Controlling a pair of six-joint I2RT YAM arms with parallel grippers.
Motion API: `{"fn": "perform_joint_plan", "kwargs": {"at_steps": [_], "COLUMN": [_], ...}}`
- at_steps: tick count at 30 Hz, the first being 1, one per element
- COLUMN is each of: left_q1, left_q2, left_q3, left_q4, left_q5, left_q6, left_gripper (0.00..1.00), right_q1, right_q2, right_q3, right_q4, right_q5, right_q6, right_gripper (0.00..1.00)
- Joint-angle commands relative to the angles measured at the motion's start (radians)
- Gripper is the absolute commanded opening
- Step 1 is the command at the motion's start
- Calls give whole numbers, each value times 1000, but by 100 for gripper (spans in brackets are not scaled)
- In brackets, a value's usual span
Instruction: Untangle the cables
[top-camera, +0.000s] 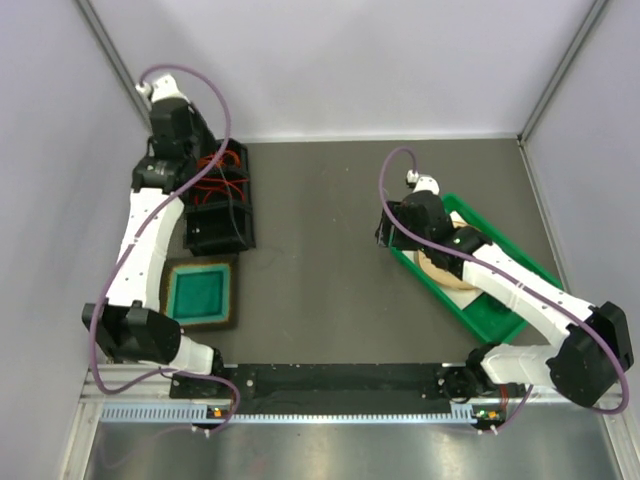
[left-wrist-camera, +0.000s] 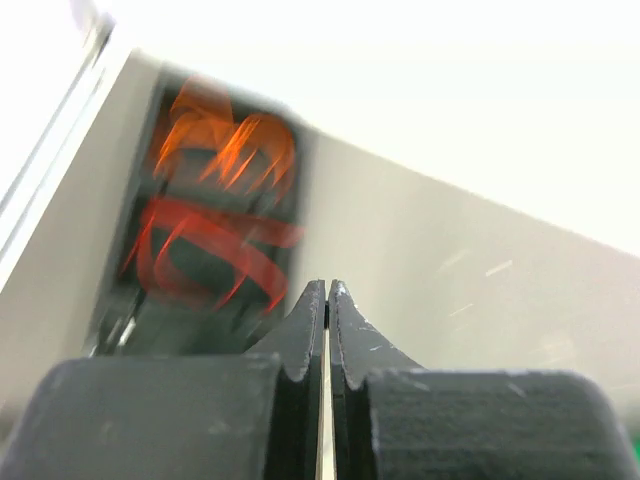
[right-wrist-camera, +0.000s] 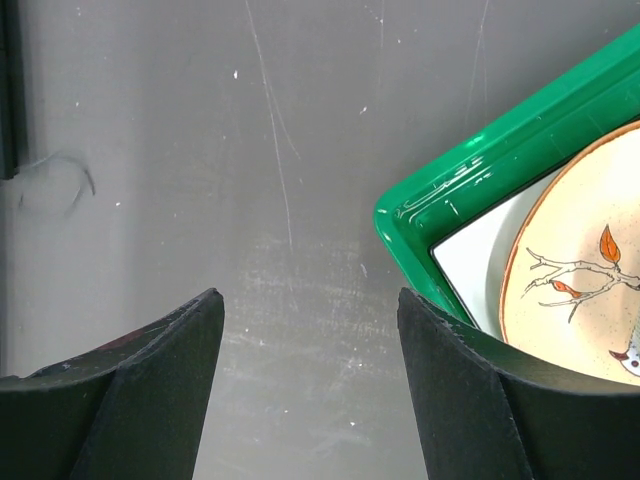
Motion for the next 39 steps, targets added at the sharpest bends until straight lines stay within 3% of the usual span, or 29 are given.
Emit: {"fn": "perform_joint_plan", "kwargs": {"at_steps": [1,10,22,26,29,32,33,34,39], "left_q1": [1,1,1,2,2,-2,-4,-4,-7], "left_q2": [-6,46,85,97,91,-1,-86,-124,-240], "left_q3": [256,654,768,774,745,543,376,313,154], "left_q4": [-19,-62,-7,-10,-20,60,105,127,56], "left_q5": [143,163,88,146,200,229,217,217,229], "left_q6": [21,77,113,72,31,-15,-28,-38,-69], "left_gripper": [0,0,0,0,0,0,0,0,0], "right_q1": [-10,-10,-8,-8,-8,-10,-8,-8,-8], "right_q2": [4,21,18,12,15,13,12,12,21], "right_q3": [13,33,36,30,26,15,12,9,12], "right_q4": [36,42,26,26,31,34,33,34,37], "right_q5": [-8,-40,-43,-37,-37,-40,-40,-37,-51], "right_q6": [9,12,12,14,18,21,23,26,21], "right_gripper": [70,70,70,70,70,70,70,70,70]}}
